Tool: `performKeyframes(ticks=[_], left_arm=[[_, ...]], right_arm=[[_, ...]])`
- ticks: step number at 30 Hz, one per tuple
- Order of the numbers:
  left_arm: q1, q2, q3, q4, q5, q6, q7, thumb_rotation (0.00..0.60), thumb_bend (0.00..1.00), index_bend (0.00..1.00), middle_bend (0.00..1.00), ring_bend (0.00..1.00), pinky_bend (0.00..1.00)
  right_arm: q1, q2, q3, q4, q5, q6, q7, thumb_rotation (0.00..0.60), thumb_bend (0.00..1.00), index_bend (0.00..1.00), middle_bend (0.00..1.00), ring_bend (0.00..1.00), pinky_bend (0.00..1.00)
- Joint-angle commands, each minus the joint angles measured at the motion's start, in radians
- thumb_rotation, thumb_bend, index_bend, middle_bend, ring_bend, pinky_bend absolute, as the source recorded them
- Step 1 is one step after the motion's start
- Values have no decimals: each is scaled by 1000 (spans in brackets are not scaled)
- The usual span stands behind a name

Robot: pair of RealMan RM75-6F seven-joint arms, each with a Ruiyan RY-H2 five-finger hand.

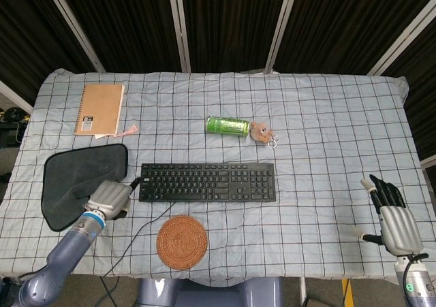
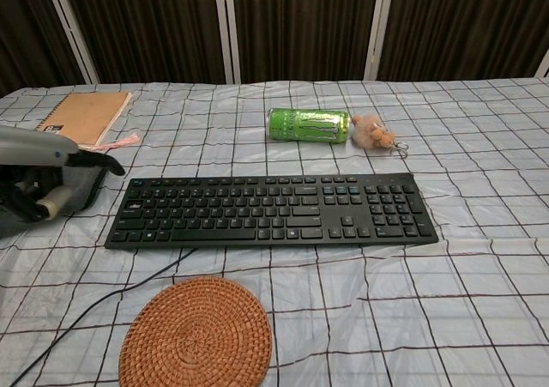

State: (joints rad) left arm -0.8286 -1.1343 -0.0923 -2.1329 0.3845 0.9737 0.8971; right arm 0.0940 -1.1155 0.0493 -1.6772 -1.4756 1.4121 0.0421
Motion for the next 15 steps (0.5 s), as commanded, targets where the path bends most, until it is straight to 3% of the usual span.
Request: performKeyframes(ticks=[1,15], left_arm=[[-146,-50,0,27,-155,-51,54,600,795,0,818,721,492],[-311,-134,60,83,-284,-62,49,600,818,0,817,720,493]], right_arm=[[1,2,1,-2,5,-4,6,600,109,71,0,0,4],[3,12,0,-11,16,-19,22,600,102,71,0,0,6]])
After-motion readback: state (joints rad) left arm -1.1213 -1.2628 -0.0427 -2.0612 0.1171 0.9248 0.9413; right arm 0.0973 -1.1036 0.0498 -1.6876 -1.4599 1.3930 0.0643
